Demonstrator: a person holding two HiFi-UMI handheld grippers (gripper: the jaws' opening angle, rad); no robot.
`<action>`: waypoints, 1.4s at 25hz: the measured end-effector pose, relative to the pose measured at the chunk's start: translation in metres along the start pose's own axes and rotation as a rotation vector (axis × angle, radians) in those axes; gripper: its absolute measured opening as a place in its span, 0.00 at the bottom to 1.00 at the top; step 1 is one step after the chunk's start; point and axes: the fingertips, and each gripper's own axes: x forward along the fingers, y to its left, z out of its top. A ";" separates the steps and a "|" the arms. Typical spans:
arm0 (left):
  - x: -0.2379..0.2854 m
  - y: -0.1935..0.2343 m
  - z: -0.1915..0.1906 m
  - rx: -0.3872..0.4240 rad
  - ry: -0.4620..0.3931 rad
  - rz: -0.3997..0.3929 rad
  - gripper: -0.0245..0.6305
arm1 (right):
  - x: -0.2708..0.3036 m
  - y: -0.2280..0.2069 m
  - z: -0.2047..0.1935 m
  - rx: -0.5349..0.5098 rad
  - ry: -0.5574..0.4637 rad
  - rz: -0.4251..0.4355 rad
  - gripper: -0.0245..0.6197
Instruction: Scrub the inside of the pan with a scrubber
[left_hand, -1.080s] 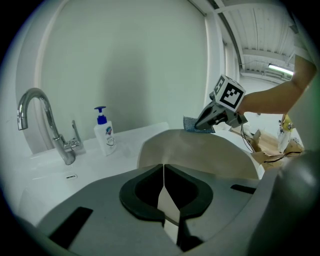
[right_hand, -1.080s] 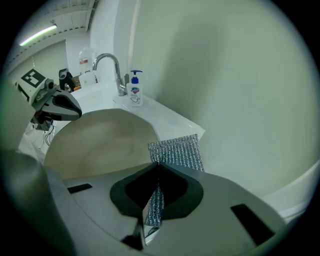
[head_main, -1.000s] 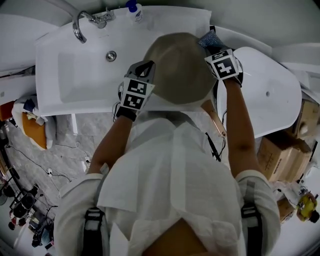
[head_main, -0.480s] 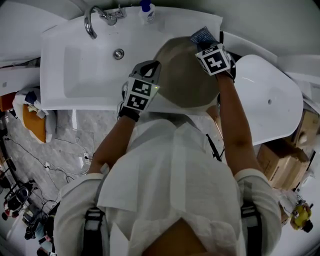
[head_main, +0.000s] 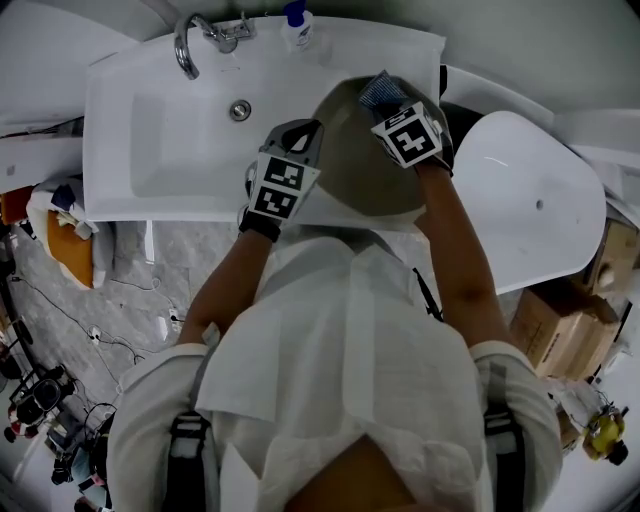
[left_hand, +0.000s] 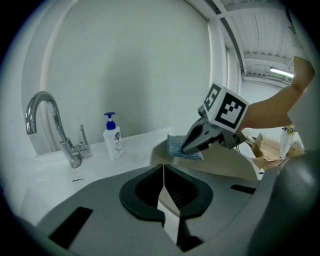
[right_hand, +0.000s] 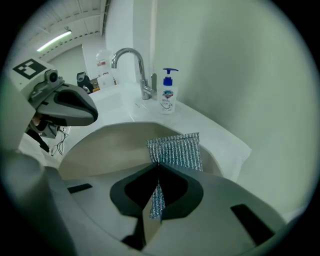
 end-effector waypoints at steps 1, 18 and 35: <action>0.000 0.000 0.000 0.000 -0.002 -0.002 0.07 | -0.001 0.005 -0.003 -0.006 0.004 0.006 0.06; -0.004 -0.009 0.019 0.003 -0.041 -0.014 0.07 | -0.040 0.029 -0.037 0.116 -0.076 0.025 0.17; -0.087 0.051 0.139 0.006 -0.400 0.166 0.07 | -0.240 -0.058 -0.004 0.381 -0.754 -0.369 0.08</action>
